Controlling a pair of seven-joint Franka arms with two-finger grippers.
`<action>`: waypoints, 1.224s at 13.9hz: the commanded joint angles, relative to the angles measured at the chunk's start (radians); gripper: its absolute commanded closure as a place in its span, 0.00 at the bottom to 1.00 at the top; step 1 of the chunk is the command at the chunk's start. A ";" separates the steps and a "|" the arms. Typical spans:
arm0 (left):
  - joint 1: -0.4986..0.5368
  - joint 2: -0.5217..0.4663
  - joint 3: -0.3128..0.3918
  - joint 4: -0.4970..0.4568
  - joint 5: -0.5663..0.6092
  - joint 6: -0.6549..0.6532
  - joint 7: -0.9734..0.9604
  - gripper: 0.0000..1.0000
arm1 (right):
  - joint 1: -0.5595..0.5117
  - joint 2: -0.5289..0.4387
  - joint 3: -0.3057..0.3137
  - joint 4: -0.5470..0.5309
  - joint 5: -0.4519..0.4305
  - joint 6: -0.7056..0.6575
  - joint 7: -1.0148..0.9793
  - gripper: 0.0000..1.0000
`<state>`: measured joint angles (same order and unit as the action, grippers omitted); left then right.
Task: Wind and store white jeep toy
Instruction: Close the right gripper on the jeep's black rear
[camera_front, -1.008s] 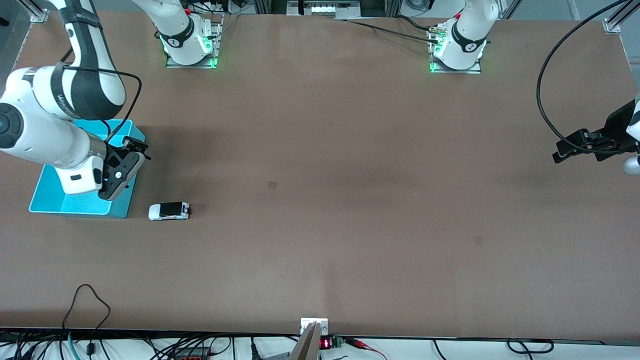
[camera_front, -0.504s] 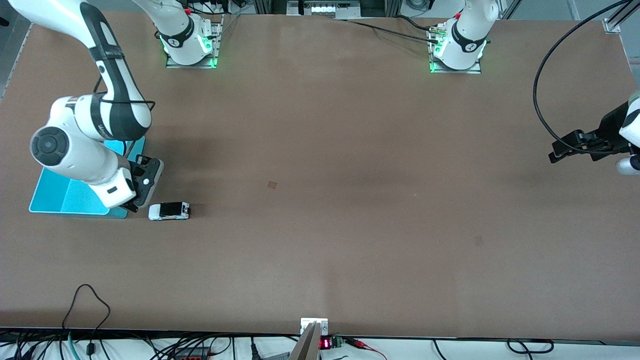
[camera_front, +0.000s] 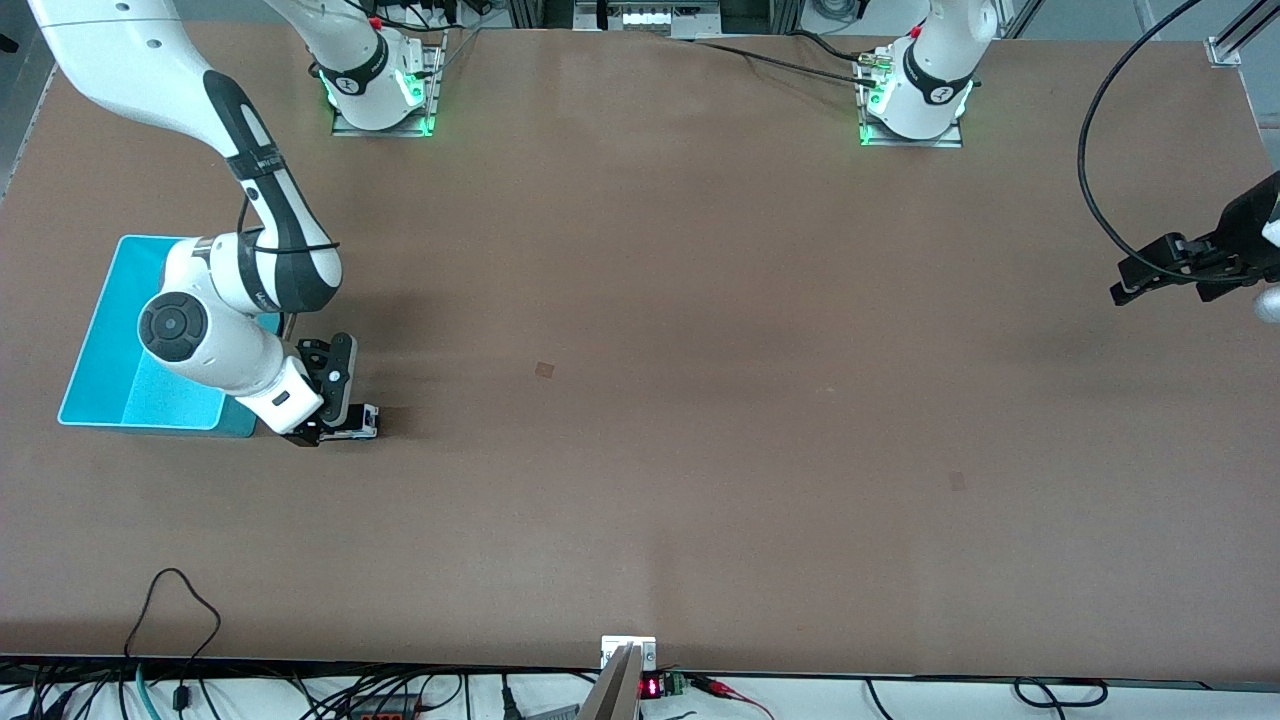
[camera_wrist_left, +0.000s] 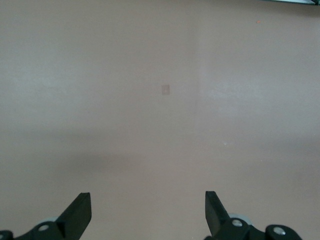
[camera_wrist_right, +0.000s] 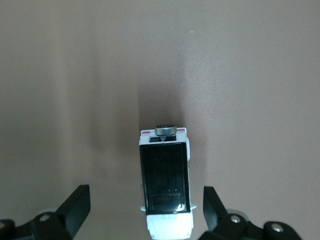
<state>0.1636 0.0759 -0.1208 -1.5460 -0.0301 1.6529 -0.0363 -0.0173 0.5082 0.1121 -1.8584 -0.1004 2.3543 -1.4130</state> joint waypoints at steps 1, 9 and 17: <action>-0.004 0.001 0.001 0.007 -0.002 -0.039 -0.005 0.00 | -0.026 0.012 0.020 -0.001 -0.016 0.026 -0.027 0.00; -0.001 -0.004 0.001 0.001 -0.004 -0.065 -0.005 0.00 | -0.026 0.090 0.020 -0.001 -0.019 0.132 -0.027 0.00; 0.004 -0.002 0.001 -0.005 -0.004 -0.056 -0.007 0.00 | -0.032 0.095 0.020 -0.001 -0.022 0.142 -0.080 1.00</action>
<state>0.1638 0.0768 -0.1207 -1.5491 -0.0301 1.5982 -0.0363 -0.0251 0.6138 0.1136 -1.8547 -0.1056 2.5010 -1.4887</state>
